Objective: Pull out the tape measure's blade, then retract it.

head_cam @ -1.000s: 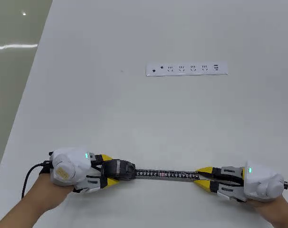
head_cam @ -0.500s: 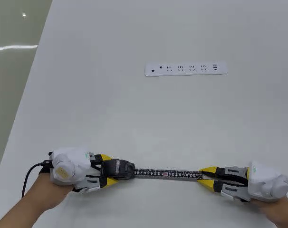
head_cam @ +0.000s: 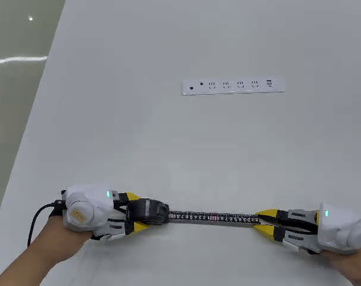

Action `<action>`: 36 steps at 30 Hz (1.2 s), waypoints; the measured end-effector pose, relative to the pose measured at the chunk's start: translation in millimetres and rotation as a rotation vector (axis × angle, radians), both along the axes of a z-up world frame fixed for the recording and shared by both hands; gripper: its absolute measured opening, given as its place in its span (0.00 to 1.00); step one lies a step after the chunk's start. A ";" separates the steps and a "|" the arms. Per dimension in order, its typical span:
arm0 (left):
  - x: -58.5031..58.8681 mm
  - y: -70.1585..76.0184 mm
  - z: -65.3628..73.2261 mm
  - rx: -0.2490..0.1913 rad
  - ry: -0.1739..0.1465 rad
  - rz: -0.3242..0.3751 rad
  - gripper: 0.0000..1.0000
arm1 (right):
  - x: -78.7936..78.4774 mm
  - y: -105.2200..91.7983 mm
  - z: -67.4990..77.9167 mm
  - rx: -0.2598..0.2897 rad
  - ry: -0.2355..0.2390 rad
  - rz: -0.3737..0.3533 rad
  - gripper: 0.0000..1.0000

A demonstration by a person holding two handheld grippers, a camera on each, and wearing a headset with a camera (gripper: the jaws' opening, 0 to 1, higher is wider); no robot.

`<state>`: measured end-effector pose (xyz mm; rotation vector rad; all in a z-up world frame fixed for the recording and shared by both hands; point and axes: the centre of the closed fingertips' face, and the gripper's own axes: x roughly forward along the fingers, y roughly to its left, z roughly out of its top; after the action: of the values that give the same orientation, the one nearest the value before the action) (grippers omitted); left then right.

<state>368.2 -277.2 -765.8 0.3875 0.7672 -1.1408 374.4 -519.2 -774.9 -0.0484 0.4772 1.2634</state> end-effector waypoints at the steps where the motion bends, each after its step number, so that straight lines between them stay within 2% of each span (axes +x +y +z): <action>1: -0.1 -0.1 0.1 0.001 0.000 0.001 0.32 | 0.4 -0.9 0.1 0.001 0.001 -0.004 0.10; 13: -1.0 0.1 0.2 0.009 -0.005 -0.003 0.32 | -0.3 -7.3 0.3 0.003 0.003 -0.015 0.10; 36: -1.1 -0.1 0.4 0.012 -0.006 -0.006 0.32 | -1.8 -32.9 1.7 0.009 0.017 -0.053 0.10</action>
<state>367.1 -277.3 -765.3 0.4032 0.7681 -1.1412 372.7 -552.2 -773.2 -0.0176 0.4848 1.2150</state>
